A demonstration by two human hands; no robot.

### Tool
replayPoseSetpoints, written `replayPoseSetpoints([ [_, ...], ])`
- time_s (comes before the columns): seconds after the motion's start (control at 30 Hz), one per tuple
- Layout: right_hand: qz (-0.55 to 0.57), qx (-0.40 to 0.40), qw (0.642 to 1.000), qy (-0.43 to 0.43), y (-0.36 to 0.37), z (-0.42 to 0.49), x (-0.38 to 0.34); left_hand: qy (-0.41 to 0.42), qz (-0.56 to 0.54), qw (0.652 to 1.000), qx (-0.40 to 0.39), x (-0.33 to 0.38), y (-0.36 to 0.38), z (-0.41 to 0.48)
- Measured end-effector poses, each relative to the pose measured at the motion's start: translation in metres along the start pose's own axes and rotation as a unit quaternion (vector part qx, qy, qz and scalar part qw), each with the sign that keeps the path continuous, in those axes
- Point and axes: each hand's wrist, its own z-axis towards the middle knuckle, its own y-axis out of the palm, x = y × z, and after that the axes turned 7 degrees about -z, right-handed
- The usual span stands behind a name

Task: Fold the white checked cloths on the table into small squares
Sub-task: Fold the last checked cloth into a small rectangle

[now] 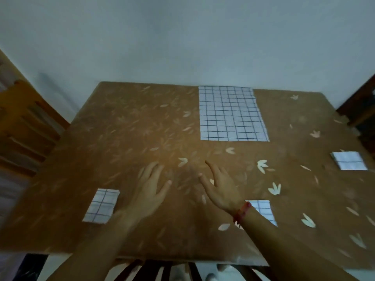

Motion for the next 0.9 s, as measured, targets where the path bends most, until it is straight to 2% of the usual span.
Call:
replayPoseSetpoints([
  [0.17, -0.066, 0.046, 0.997, 0.011, -0.049, -0.011, 0.046, 0.066, 0.017, 0.998, -0.004, 0.049, 0.024, 0.026],
  [0.33, -0.149, 0.082, 0.985, 0.032, -0.088, -0.016, 0.087, 0.088, 0.044, 0.995, -0.023, 0.089, 0.041, 0.05],
  [0.53, -0.184, 0.09, 0.978, 0.046, -0.11, -0.009, 0.115, 0.073, 0.04, 0.996, -0.029, 0.11, 0.057, 0.072],
  [0.9, -0.202, 0.064, 0.977, 0.041, -0.105, 0.047, 0.148, 0.056, 0.053, 0.996, -0.048, 0.099, 0.089, 0.123],
])
